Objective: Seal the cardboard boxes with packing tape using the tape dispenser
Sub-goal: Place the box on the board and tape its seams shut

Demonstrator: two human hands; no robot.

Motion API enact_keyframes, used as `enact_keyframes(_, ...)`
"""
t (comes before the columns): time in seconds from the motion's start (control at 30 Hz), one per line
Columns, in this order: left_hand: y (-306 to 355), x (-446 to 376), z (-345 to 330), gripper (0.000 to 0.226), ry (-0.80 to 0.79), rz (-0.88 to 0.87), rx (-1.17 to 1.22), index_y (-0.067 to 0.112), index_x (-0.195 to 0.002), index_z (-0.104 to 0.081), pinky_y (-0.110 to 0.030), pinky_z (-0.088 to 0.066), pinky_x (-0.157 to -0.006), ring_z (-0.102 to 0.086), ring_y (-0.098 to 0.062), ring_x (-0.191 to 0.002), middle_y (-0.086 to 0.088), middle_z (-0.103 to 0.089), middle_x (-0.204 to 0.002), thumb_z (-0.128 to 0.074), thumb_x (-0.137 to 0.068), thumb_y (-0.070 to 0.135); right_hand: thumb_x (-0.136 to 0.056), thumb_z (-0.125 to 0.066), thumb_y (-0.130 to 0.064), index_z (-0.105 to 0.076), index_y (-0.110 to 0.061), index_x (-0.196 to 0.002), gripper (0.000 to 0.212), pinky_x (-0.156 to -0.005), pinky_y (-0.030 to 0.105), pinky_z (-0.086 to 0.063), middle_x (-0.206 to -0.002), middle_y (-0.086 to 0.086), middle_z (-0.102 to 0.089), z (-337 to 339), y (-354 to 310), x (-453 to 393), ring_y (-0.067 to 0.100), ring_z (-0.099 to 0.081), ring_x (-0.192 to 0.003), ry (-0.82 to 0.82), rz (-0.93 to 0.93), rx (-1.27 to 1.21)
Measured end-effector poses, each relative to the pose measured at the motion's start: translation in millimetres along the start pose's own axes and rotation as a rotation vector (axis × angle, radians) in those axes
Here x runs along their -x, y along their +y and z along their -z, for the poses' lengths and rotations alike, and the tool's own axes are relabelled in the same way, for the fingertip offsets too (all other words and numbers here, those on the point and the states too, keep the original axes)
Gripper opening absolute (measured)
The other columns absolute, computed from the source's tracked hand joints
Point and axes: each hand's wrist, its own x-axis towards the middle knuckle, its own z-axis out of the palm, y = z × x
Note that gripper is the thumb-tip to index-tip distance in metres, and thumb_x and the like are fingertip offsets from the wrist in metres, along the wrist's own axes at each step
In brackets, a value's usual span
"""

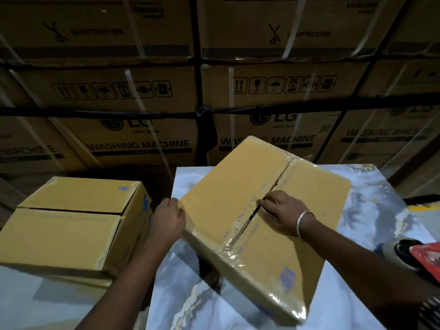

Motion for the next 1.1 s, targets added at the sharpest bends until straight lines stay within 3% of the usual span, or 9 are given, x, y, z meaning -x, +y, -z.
enact_keyframes(0.17,-3,56,6,0.023,-0.037,0.049,0.125,0.011,-0.102,-0.062,-0.032,-0.038,-0.065,-0.058,-0.024,-0.083,-0.007,-0.061,-0.094,-0.063,-0.096,0.033,-0.099,-0.055,-0.034,-0.062,-0.03,-0.136,0.037,-0.064,0.034,-0.058,-0.123,-0.002,-0.068,5,15,10,0.024,-0.068,-0.104,-0.024,0.036,0.023)
enact_keyframes(0.3,4,79,7,0.036,-0.033,0.097,0.183,0.018,-0.065,-0.049,-0.028,-0.036,-0.055,-0.054,-0.016,-0.059,-0.005,-0.053,-0.057,-0.078,-0.083,0.031,-0.103,-0.043,-0.051,-0.05,-0.035,-0.146,0.047,-0.087,0.032,-0.054,-0.146,-0.009,-0.051,13,3,24,0.016,-0.056,-0.124,-0.084,-0.073,-0.095)
enact_keyframes(0.47,18,73,0,0.05,-0.2,0.03,0.155,0.016,-0.048,-0.042,-0.028,-0.036,-0.051,-0.051,-0.018,-0.047,-0.015,-0.051,-0.051,-0.068,-0.081,0.043,-0.103,-0.05,-0.041,-0.045,-0.031,-0.151,0.049,-0.108,0.031,-0.041,-0.156,-0.005,-0.041,5,-1,52,0.018,-0.044,-0.139,-0.106,-0.23,-0.261)
enact_keyframes(0.53,31,66,-2,0.041,-0.233,0.066,0.163,0.017,-0.058,-0.059,-0.03,-0.04,-0.054,-0.057,-0.018,-0.054,-0.01,-0.056,-0.052,-0.056,-0.077,0.054,-0.101,-0.054,-0.042,-0.046,-0.026,-0.15,0.052,-0.11,0.03,-0.038,-0.157,-0.004,-0.04,4,-1,65,0.018,-0.042,-0.141,-0.092,-0.339,-0.305)
enact_keyframes(0.57,39,62,-4,0.039,-0.241,0.083,0.171,0.017,-0.08,-0.071,-0.03,-0.041,-0.056,-0.061,-0.018,-0.063,-0.005,-0.064,-0.061,-0.058,-0.08,0.053,-0.099,-0.058,-0.042,-0.048,-0.022,-0.149,0.055,-0.109,0.031,-0.04,-0.155,-0.002,-0.042,3,-1,71,0.02,-0.044,-0.139,-0.059,-0.42,-0.31)
enact_keyframes(0.67,65,45,-13,0.052,-0.246,0.1,0.272,0.017,-0.131,-0.055,-0.03,-0.042,-0.071,-0.062,-0.026,-0.101,0.0,-0.067,-0.113,-0.07,-0.087,0.042,-0.092,-0.068,-0.044,-0.055,-0.011,-0.14,0.059,-0.098,0.037,-0.048,-0.14,0.009,-0.05,4,2,90,0.031,-0.052,-0.126,0.085,-0.732,-0.265)
enact_keyframes(0.87,97,23,-31,0.08,-0.199,0.179,0.384,0.015,-0.138,-0.043,-0.038,-0.046,-0.08,-0.058,-0.037,-0.114,-0.012,-0.061,-0.128,-0.082,-0.076,0.046,-0.078,-0.063,-0.077,-0.055,-0.004,-0.127,0.088,-0.084,0.041,-0.049,-0.13,0.018,-0.052,15,22,126,0.036,-0.055,-0.115,0.001,-1.205,-0.211)
enact_keyframes(1.0,99,23,-36,0.078,-0.151,0.209,0.346,0.017,-0.132,-0.05,-0.037,-0.046,-0.077,-0.06,-0.036,-0.109,-0.01,-0.065,-0.123,-0.083,-0.071,0.054,-0.073,-0.068,-0.077,-0.044,-0.011,-0.07,0.07,-0.051,0.031,-0.033,-0.065,0.006,-0.048,12,27,132,0.021,-0.049,-0.058,0.03,-1.296,-0.505)
enact_keyframes(1.1,99,25,-39,0.066,-0.115,0.224,0.347,0.021,-0.12,-0.059,-0.039,-0.05,-0.076,-0.063,-0.034,-0.1,-0.007,-0.07,-0.111,-0.083,-0.069,0.055,-0.073,-0.073,-0.073,-0.034,-0.015,-0.064,0.071,-0.047,0.03,-0.026,-0.057,0.002,-0.039,13,27,131,0.019,-0.043,-0.052,0.09,-1.32,-0.583)
